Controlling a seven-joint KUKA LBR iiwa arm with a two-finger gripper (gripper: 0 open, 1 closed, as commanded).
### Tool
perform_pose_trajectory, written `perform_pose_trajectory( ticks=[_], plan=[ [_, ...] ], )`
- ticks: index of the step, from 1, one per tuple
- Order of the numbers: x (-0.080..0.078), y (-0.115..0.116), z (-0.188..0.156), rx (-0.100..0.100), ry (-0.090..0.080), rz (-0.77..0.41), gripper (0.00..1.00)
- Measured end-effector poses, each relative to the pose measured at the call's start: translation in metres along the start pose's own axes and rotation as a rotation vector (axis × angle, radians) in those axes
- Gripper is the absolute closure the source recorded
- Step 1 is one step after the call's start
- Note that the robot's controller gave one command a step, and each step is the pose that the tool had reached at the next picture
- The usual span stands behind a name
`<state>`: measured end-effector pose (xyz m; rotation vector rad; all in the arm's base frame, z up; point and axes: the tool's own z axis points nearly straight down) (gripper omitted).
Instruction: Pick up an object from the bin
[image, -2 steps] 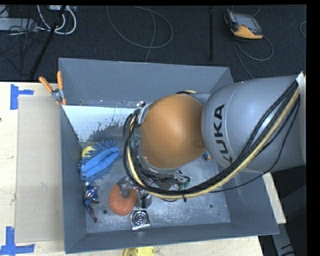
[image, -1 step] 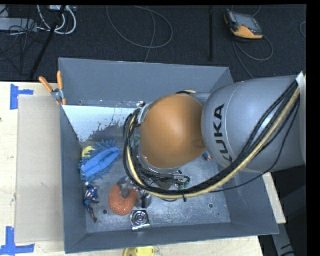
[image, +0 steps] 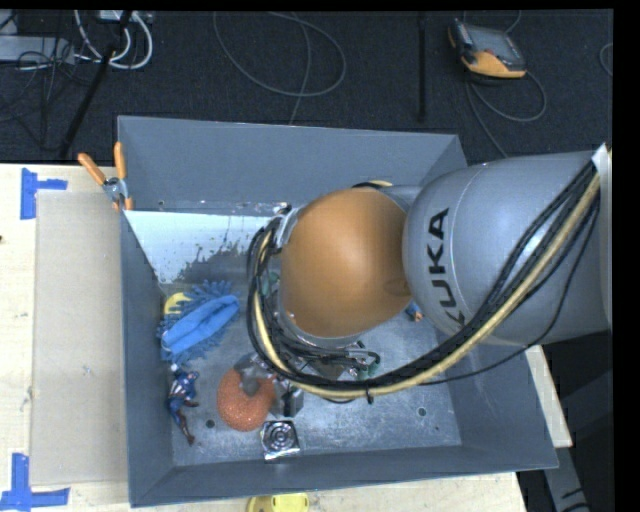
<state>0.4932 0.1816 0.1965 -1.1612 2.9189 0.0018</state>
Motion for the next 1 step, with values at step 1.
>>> perform_pose_trajectory(
  ticks=[1],
  plan=[
    [0.0000, -0.0001, 0.0000, 0.000, 0.000, 0.000, 1.00]
  ],
)
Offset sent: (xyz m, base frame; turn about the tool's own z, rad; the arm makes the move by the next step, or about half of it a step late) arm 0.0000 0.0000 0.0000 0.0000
